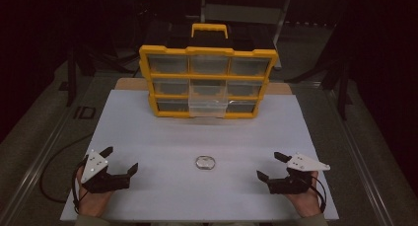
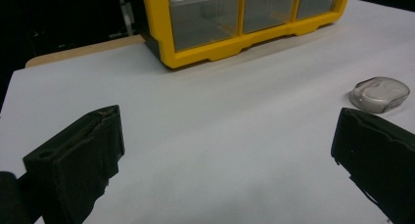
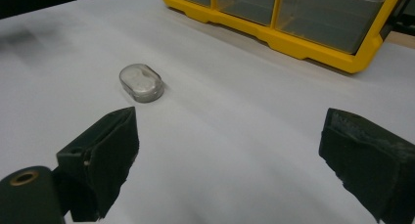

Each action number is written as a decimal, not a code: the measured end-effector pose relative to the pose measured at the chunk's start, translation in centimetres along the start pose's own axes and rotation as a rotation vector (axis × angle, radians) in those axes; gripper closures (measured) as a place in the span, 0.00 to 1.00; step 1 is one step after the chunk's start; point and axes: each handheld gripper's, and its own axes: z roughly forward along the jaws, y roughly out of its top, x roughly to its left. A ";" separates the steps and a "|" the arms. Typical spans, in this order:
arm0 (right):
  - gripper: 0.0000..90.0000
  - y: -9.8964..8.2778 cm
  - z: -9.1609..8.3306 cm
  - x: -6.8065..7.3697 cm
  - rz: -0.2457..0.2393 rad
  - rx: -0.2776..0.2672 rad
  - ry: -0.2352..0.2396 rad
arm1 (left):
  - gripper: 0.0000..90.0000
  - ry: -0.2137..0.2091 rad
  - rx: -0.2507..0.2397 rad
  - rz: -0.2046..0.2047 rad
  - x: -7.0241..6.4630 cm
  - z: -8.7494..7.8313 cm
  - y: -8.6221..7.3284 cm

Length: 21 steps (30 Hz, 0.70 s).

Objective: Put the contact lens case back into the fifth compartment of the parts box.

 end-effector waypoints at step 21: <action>0.08 3.0 2.7 0.5 -0.026 0.117 0.076 | 0.00 0.002 -0.012 -0.012 0.0 0.0 -0.4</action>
